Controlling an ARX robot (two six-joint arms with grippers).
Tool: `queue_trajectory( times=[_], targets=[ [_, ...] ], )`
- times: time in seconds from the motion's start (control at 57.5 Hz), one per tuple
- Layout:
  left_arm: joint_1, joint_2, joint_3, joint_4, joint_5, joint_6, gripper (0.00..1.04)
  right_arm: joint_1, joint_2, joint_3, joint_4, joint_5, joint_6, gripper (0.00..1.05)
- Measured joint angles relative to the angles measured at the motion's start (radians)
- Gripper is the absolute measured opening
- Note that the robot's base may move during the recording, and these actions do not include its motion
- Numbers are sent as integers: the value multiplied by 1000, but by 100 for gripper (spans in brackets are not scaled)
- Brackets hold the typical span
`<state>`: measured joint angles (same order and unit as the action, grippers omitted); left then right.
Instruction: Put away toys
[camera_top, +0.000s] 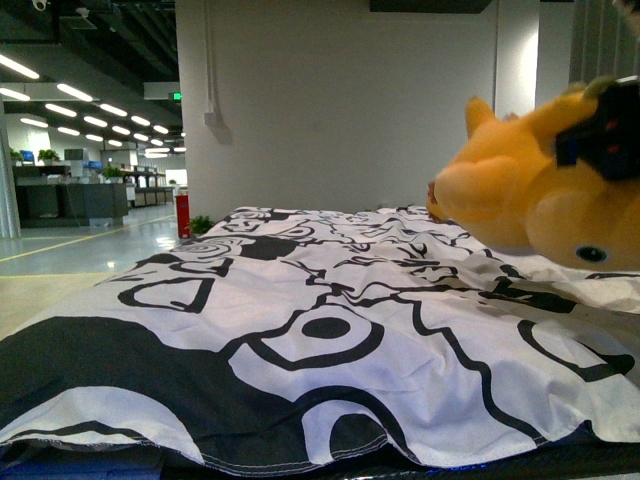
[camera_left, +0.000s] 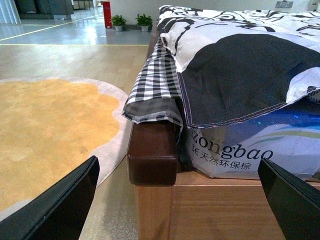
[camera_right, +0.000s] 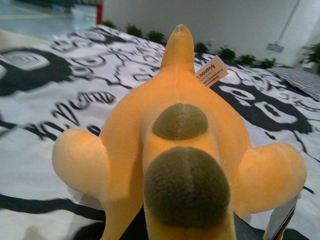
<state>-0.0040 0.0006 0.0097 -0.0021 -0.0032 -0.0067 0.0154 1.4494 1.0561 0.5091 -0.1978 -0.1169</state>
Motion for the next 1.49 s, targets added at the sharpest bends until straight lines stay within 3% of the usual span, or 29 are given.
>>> queue_trajectory(
  times=[0.243,0.365,0.556,0.869,0.904,0.973,1.043,1.078,1.495],
  targets=[
    [0,0,0,0,0,0,98,-86,-301,-136,-92,-243,194,7],
    [0,0,0,0,0,0,98,-128,-425,-208,-126,-309,262,7],
    [0,0,0,0,0,0,98,-165,-588,-284,-221,-377,322,7],
    [0,0,0,0,0,0,98,-173,-642,-297,-275,-378,349,7],
    [0,0,0,0,0,0,98,-159,-648,-291,-314,-313,323,7],
    [0,0,0,0,0,0,98,-106,-688,-303,-451,-63,249,7],
    [0,0,0,0,0,0,98,-44,-735,-385,-454,128,186,7],
    [0,0,0,0,0,0,98,-32,-752,-424,-442,172,169,7],
    [0,0,0,0,0,0,98,-18,-955,-776,-296,197,123,7]
  ],
)
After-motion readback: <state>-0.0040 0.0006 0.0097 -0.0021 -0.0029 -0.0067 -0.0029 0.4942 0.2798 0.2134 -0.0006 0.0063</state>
